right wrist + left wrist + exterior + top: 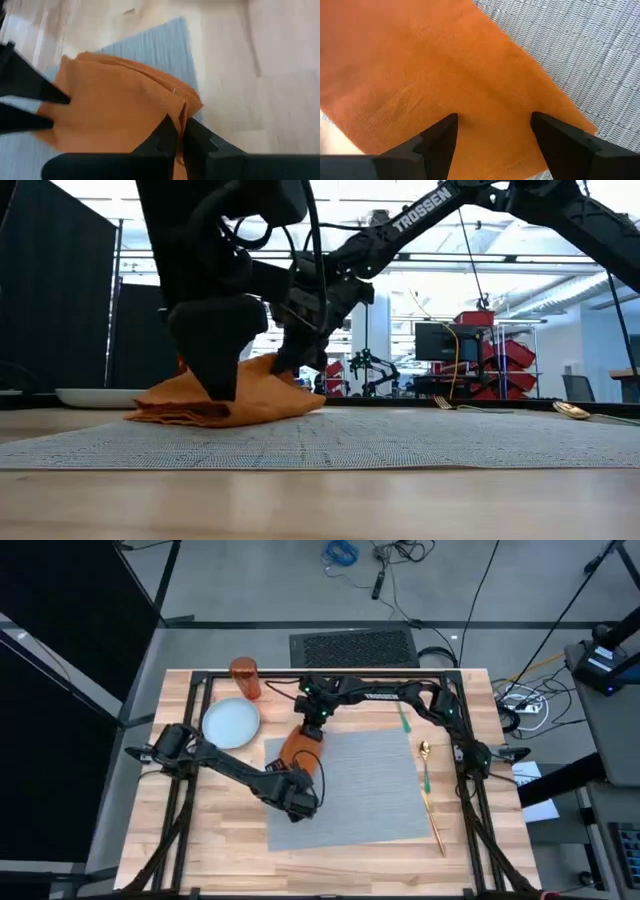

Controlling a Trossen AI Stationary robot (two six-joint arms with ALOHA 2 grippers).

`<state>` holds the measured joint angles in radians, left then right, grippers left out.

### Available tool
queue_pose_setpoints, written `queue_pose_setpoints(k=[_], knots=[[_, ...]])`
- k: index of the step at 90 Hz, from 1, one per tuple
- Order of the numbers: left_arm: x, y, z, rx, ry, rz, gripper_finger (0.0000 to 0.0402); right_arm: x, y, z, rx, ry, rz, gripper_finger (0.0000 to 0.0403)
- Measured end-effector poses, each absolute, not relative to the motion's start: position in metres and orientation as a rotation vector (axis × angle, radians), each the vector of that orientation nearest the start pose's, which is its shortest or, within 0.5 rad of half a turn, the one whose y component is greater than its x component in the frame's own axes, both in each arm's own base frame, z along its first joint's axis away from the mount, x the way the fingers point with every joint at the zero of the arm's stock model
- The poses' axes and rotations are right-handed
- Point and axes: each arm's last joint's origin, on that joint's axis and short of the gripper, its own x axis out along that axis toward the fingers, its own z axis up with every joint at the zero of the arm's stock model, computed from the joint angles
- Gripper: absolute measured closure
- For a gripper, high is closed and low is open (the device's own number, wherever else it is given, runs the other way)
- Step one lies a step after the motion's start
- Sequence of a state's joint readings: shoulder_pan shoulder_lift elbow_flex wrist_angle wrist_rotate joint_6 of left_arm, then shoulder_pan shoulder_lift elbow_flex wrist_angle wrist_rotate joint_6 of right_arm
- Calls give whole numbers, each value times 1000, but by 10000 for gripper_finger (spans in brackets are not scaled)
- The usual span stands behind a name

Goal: Set table place
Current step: Adjust the orange napkin to the top left of the placemat

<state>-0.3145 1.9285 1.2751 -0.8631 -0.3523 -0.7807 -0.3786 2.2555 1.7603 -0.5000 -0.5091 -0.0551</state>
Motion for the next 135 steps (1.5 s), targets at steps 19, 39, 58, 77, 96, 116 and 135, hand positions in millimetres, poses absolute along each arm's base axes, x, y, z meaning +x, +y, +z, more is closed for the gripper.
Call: queue_pose_setpoints(k=[19,39,58,77,96,116,135], knots=[[335,-98,155,-148,1297,567,159,453,-170,167,349,890,72,293],[336,-99,155,-155,1284,562,159,450,-179,167,328,904,-9,214],[333,-98,155,-125,1297,582,159,442,-179,183,353,910,-34,204],[327,-95,155,-50,1352,601,159,435,-161,199,365,979,-3,208],[322,-90,161,125,1351,676,159,421,-153,252,235,893,-80,208],[321,-78,180,160,1252,686,159,379,-139,332,128,729,-167,209],[320,-55,175,73,1196,608,159,319,-98,367,40,635,-228,209]])
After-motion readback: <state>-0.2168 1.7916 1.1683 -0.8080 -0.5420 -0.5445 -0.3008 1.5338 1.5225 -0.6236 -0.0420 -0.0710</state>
